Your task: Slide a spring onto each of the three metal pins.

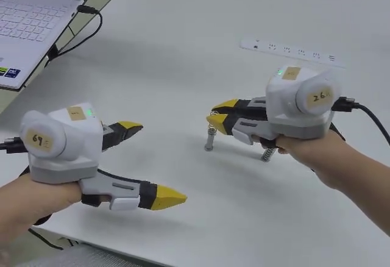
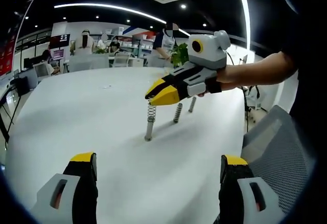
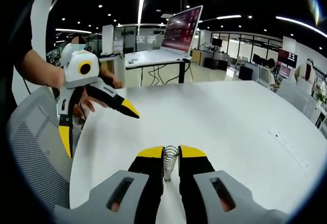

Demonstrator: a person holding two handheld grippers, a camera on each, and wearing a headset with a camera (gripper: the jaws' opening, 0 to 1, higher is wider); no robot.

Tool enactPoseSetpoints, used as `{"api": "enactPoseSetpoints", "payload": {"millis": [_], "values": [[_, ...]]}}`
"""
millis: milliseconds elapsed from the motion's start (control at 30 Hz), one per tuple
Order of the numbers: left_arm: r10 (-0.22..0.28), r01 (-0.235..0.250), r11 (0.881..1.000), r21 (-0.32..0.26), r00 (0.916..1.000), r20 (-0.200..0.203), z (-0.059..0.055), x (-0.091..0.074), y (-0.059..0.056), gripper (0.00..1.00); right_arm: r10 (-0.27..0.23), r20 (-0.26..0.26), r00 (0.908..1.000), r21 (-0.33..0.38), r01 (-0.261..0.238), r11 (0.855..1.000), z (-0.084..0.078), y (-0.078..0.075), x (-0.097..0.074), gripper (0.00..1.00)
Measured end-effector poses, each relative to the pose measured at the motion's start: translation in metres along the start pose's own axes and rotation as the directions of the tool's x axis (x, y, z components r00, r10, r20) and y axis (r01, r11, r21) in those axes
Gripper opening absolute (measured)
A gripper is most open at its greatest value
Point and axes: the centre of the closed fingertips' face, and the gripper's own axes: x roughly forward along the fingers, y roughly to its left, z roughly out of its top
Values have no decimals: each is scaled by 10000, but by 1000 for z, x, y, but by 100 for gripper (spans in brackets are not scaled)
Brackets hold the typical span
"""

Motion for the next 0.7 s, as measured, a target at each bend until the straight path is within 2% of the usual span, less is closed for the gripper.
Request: {"api": "enactPoseSetpoints", "payload": {"millis": [200, 367, 700], "values": [[-15, 15, 10000, 9, 10000, -22, -1, 1, -2, 98, -178, -329, 9993, -239, 170, 9996, -10, -1, 4, 8], [-53, 53, 10000, 18, 10000, -53, -3, 2, -3, 98, -161, -770, 9969, -551, 118, 9984, -23, 3, 9, 8], [-74, 74, 10000, 35, 10000, -15, -2, 3, -2, 98, -150, -1419, 9898, -556, 71, 9984, -44, 6, 20, 8]]}}
